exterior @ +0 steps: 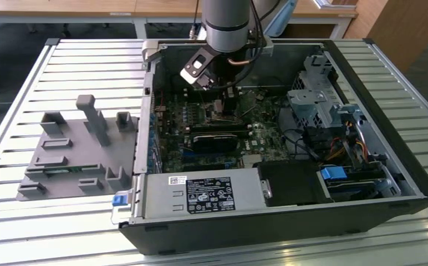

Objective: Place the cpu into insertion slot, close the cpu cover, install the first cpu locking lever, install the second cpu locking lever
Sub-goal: 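Place the cpu into insertion slot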

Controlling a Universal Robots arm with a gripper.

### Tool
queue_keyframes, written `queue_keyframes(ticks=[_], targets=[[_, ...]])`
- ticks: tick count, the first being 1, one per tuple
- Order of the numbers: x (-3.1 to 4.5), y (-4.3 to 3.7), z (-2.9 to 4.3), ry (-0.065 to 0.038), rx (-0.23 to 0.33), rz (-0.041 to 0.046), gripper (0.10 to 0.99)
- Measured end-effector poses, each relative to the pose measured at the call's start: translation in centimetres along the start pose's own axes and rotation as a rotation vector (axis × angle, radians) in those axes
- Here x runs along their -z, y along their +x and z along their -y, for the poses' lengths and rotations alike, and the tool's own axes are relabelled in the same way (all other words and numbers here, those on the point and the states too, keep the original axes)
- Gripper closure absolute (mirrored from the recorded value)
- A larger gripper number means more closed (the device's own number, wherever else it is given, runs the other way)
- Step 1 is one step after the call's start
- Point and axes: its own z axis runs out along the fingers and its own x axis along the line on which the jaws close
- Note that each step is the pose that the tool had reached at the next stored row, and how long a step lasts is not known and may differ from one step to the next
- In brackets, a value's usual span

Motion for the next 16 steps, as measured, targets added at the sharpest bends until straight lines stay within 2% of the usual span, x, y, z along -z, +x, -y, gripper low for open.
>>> queue_keyframes(ticks=[16], targets=[[-1.45,0.12,0.30,0.001,-0.020,0.0020,0.549]])
